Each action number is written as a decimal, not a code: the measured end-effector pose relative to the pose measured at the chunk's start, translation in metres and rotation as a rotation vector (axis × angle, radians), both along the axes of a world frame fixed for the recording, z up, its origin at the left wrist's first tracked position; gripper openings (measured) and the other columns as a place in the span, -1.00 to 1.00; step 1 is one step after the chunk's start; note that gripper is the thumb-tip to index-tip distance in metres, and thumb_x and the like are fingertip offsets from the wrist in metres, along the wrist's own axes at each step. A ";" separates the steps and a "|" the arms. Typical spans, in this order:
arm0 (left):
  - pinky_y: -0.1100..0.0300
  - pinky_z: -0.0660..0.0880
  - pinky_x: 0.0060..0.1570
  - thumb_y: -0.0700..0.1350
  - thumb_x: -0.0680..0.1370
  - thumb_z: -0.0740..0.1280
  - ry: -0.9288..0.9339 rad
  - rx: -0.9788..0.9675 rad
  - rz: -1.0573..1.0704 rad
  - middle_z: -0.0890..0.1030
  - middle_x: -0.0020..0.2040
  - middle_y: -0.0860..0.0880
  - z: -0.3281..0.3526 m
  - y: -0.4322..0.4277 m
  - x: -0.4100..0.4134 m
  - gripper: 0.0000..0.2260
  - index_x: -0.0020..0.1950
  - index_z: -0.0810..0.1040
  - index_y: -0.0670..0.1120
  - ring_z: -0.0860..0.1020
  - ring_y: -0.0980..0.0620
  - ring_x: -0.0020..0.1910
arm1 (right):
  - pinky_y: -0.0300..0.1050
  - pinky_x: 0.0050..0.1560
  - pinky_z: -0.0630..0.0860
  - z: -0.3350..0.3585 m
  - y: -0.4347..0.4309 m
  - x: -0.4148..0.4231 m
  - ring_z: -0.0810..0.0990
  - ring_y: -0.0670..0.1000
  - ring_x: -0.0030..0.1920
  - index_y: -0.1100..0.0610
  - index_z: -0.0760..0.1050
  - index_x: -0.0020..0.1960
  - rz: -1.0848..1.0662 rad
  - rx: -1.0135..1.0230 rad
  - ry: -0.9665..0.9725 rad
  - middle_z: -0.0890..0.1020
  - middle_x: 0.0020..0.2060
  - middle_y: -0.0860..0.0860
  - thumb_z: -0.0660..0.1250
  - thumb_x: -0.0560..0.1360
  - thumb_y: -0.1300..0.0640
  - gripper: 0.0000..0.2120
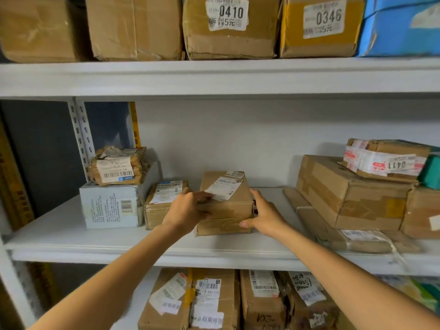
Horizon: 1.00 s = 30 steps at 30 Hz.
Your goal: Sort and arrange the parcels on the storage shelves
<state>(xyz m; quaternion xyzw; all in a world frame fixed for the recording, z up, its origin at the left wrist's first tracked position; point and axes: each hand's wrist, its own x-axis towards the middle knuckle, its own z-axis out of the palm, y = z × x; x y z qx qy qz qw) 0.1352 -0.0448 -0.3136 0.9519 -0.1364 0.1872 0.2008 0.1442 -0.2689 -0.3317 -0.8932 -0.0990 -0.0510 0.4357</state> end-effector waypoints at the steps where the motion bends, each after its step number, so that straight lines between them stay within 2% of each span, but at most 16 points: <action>1: 0.21 0.45 0.07 0.01 0.42 0.50 0.001 0.054 -0.003 0.52 0.20 -0.02 0.005 -0.002 0.000 -0.49 0.35 0.51 0.07 0.46 0.01 0.05 | -0.02 0.22 0.50 0.003 -0.004 -0.003 0.50 0.09 0.27 0.09 0.14 0.48 0.000 -0.064 0.000 0.52 0.27 0.09 0.57 0.32 0.21 -0.12; 4: 0.16 0.44 0.14 0.07 0.40 0.51 0.019 0.124 -0.013 0.47 0.25 -0.03 0.023 -0.012 -0.003 -0.49 0.32 0.52 0.06 0.45 -0.04 0.17 | 0.04 0.35 0.37 0.016 -0.020 -0.014 0.34 0.15 0.41 0.08 -0.10 0.58 -0.016 -0.369 -0.050 0.35 0.42 0.15 0.55 0.36 0.05 0.05; 6: 0.10 0.44 0.19 0.07 0.37 0.54 0.034 0.126 -0.028 0.46 0.30 -0.04 0.036 -0.023 -0.006 -0.47 0.31 0.52 0.07 0.45 -0.07 0.22 | 0.06 0.32 0.39 0.026 -0.030 -0.024 0.36 0.17 0.38 0.07 -0.17 0.58 -0.007 -0.581 -0.087 0.33 0.42 0.18 0.51 0.39 0.02 0.05; 8: 0.07 0.44 0.21 0.08 0.35 0.55 0.040 0.148 -0.062 0.48 0.32 -0.03 0.047 -0.038 -0.008 -0.46 0.30 0.52 0.08 0.47 -0.07 0.24 | 0.09 0.28 0.43 0.036 -0.043 -0.033 0.40 0.18 0.34 0.09 -0.08 0.57 0.015 -0.716 -0.103 0.37 0.37 0.17 0.49 0.42 0.01 -0.03; 10: 0.07 0.47 0.18 0.10 0.35 0.54 0.051 0.196 -0.096 0.52 0.29 -0.02 0.056 -0.057 -0.010 -0.47 0.29 0.53 0.08 0.50 -0.05 0.22 | 0.10 0.25 0.44 0.049 -0.057 -0.043 0.42 0.17 0.33 0.11 0.12 0.51 0.030 -0.789 -0.115 0.41 0.32 0.14 0.49 0.41 -0.01 -0.17; 12: 0.09 0.49 0.13 0.12 0.36 0.52 0.061 0.233 -0.132 0.55 0.24 0.01 0.063 -0.078 -0.010 -0.49 0.27 0.53 0.09 0.53 -0.04 0.18 | 0.07 0.29 0.41 0.066 -0.072 -0.056 0.38 0.14 0.36 0.12 0.16 0.51 0.016 -0.854 -0.115 0.39 0.36 0.12 0.48 0.42 -0.02 -0.21; 17: 0.06 0.49 0.15 0.15 0.36 0.50 0.113 0.253 -0.231 0.57 0.18 -0.01 0.079 -0.134 -0.009 -0.50 0.26 0.53 0.09 0.53 -0.04 0.16 | 0.04 0.28 0.43 0.101 -0.119 -0.095 0.40 0.09 0.33 0.04 0.22 0.50 -0.103 -0.838 -0.068 0.37 0.39 0.06 0.45 0.41 -0.14 -0.23; 21: 0.08 0.50 0.14 0.17 0.36 0.49 0.103 0.227 -0.334 0.59 0.16 0.00 0.086 -0.185 -0.012 -0.53 0.22 0.55 0.10 0.54 -0.03 0.13 | -0.14 0.17 0.43 0.116 -0.163 -0.136 0.44 0.02 0.30 0.05 0.29 0.46 -0.218 -0.795 -0.048 0.41 0.37 -0.01 0.43 0.44 -0.12 -0.32; 24: 0.08 0.49 0.15 0.15 0.39 0.48 0.086 0.196 -0.412 0.57 0.16 0.02 0.088 -0.225 -0.020 -0.54 0.24 0.54 0.06 0.53 -0.03 0.14 | -0.07 0.21 0.44 0.117 -0.200 -0.165 0.42 0.05 0.31 0.06 0.28 0.47 -0.364 -0.825 -0.033 0.40 0.37 0.01 0.42 0.43 -0.18 -0.29; 26: 0.12 0.49 0.12 0.12 0.39 0.49 0.089 0.139 -0.452 0.53 0.11 0.04 0.091 -0.244 -0.026 -0.60 0.18 0.56 0.05 0.52 -0.02 0.14 | 0.02 0.25 0.46 0.116 -0.220 -0.178 0.43 0.06 0.30 0.07 0.29 0.47 -0.432 -0.825 -0.004 0.42 0.36 0.03 0.43 0.41 -0.21 -0.25; 30: 0.04 0.52 0.14 0.12 0.38 0.48 0.075 0.125 -0.513 0.61 0.10 0.00 0.096 -0.270 -0.030 -0.61 0.17 0.61 0.03 0.55 -0.03 0.11 | 0.06 0.20 0.47 0.120 -0.249 -0.187 0.45 0.08 0.24 0.11 0.34 0.40 -0.544 -0.839 -0.016 0.47 0.30 0.08 0.42 0.39 -0.25 -0.27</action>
